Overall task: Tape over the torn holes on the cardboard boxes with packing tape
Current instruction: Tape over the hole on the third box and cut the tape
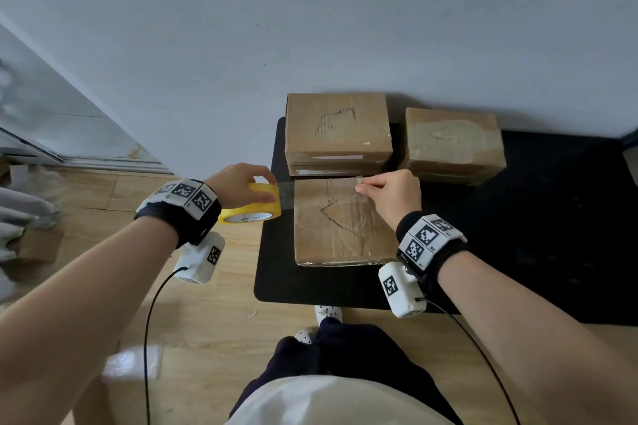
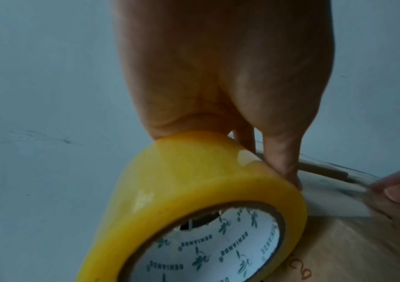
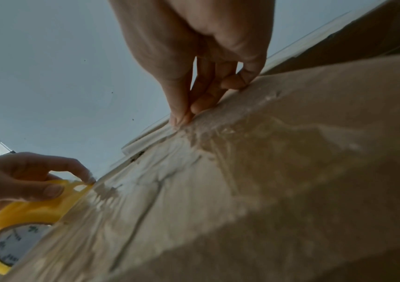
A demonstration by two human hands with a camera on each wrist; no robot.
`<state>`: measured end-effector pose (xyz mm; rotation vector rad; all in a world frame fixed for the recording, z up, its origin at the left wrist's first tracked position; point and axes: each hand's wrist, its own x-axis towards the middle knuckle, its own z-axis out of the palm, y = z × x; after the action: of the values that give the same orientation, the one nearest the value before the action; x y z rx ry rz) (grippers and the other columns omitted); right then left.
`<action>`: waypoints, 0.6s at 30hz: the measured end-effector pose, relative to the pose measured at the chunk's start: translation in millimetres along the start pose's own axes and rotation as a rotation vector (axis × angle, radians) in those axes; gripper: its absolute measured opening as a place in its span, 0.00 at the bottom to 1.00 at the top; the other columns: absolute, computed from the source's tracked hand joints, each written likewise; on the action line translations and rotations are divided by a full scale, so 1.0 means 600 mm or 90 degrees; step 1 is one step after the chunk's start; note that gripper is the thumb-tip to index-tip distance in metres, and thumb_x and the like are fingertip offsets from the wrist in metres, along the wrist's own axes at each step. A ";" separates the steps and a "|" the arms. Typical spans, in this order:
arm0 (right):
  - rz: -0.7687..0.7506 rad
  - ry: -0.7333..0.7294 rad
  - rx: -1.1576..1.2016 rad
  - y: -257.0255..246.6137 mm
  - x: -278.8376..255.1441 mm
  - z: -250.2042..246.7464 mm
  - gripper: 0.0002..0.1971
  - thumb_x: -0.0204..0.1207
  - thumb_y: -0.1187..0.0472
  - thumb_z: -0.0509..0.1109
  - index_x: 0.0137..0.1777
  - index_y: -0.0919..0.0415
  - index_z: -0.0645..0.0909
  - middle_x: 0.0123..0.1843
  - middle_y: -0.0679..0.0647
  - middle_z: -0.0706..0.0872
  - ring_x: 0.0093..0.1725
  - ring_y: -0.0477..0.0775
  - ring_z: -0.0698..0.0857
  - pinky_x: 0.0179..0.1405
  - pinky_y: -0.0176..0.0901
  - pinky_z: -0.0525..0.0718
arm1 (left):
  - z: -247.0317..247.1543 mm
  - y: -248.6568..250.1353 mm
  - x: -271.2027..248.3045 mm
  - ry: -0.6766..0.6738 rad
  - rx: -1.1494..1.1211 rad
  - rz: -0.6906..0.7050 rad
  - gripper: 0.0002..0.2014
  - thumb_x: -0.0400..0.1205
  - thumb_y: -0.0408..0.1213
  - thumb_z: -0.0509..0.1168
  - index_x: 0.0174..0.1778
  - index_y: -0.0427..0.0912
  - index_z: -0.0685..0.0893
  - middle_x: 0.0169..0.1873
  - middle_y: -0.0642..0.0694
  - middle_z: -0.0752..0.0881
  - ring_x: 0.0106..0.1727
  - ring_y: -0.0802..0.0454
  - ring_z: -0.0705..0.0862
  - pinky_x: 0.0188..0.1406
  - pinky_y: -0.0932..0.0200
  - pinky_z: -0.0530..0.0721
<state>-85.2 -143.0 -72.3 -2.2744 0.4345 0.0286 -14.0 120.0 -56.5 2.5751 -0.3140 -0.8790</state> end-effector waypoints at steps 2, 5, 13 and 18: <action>0.009 0.009 0.002 0.003 0.002 0.001 0.16 0.70 0.58 0.80 0.56 0.62 0.88 0.51 0.56 0.91 0.55 0.50 0.87 0.62 0.42 0.82 | 0.001 0.000 0.002 -0.001 0.003 -0.002 0.16 0.76 0.50 0.70 0.58 0.54 0.81 0.56 0.49 0.80 0.60 0.51 0.78 0.59 0.54 0.75; 0.017 0.017 -0.008 0.004 0.006 0.002 0.18 0.68 0.57 0.81 0.57 0.63 0.88 0.49 0.56 0.91 0.51 0.50 0.88 0.59 0.44 0.83 | 0.003 0.001 0.004 -0.005 0.000 -0.005 0.16 0.76 0.50 0.70 0.59 0.54 0.81 0.60 0.47 0.81 0.62 0.49 0.78 0.61 0.53 0.75; 0.057 0.008 -0.086 -0.006 0.021 0.001 0.17 0.67 0.54 0.82 0.52 0.59 0.85 0.44 0.52 0.89 0.46 0.50 0.86 0.47 0.41 0.82 | 0.006 0.004 0.007 -0.004 0.009 -0.016 0.17 0.76 0.49 0.69 0.60 0.53 0.81 0.62 0.46 0.80 0.64 0.47 0.77 0.60 0.54 0.73; 0.079 -0.044 -0.236 -0.014 0.028 -0.024 0.23 0.65 0.42 0.80 0.48 0.59 0.80 0.44 0.52 0.82 0.45 0.54 0.81 0.45 0.47 0.82 | 0.000 0.009 0.007 -0.014 0.022 -0.010 0.17 0.77 0.49 0.69 0.62 0.53 0.80 0.62 0.46 0.80 0.65 0.47 0.76 0.61 0.53 0.72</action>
<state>-68.6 -153.6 -59.1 -2.5956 0.5712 0.2709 -11.5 114.0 -56.5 2.6047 -0.3174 -0.9160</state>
